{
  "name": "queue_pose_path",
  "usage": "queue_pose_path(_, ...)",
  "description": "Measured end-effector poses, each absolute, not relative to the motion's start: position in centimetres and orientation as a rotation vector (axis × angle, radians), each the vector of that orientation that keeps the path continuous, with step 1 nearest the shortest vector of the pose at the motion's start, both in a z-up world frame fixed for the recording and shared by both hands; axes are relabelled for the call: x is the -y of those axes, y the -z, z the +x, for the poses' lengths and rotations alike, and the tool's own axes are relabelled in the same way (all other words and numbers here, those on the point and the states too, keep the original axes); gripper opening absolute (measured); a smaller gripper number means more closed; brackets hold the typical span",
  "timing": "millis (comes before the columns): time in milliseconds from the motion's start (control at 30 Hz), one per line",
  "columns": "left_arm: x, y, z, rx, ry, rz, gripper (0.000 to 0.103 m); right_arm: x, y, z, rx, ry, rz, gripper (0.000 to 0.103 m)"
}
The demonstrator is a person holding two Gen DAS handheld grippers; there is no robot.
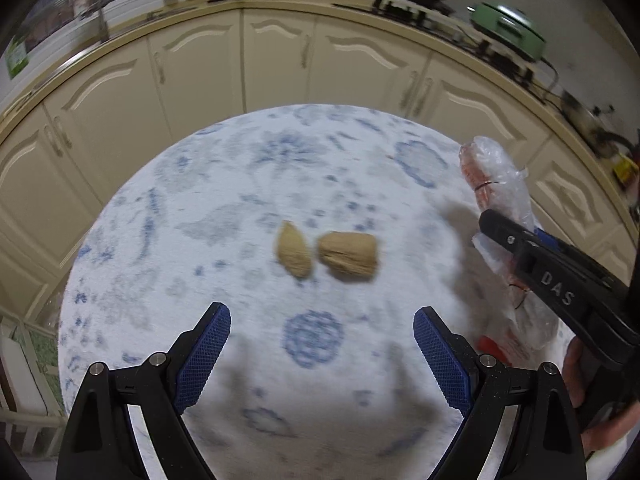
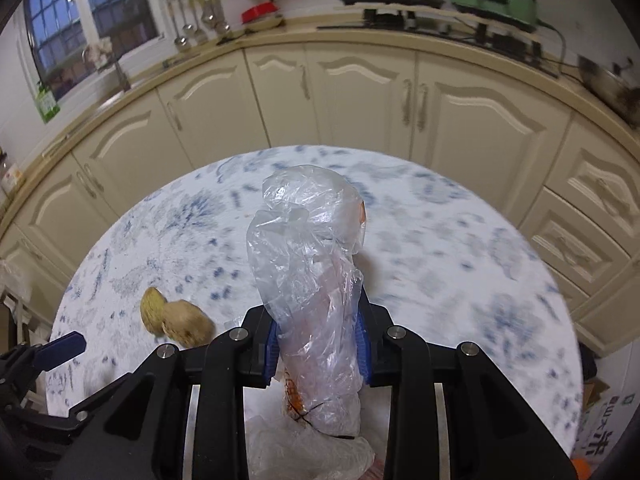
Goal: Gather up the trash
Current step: 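Grasp the red-and-white wrapper with the left gripper while the right gripper holds the bag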
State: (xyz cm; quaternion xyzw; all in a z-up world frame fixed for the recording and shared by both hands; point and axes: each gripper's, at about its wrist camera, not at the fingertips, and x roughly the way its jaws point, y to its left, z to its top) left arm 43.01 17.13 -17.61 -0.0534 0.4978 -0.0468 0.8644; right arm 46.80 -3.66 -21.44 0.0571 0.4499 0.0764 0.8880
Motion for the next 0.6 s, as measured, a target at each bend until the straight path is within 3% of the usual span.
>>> queue_pose_path(367, -6.6, 18.3, 40.9, -1.095, 0.225, 0.015, 0.091, 14.8, 20.1, 38.5, -0.847, 0.106, 0.190, 0.031)
queue_pose_path(600, -2.3, 21.2, 41.7, -1.218, 0.244, -0.046, 0.090, 19.1, 20.8, 35.4, -0.826, 0.163, 0.228, 0.031)
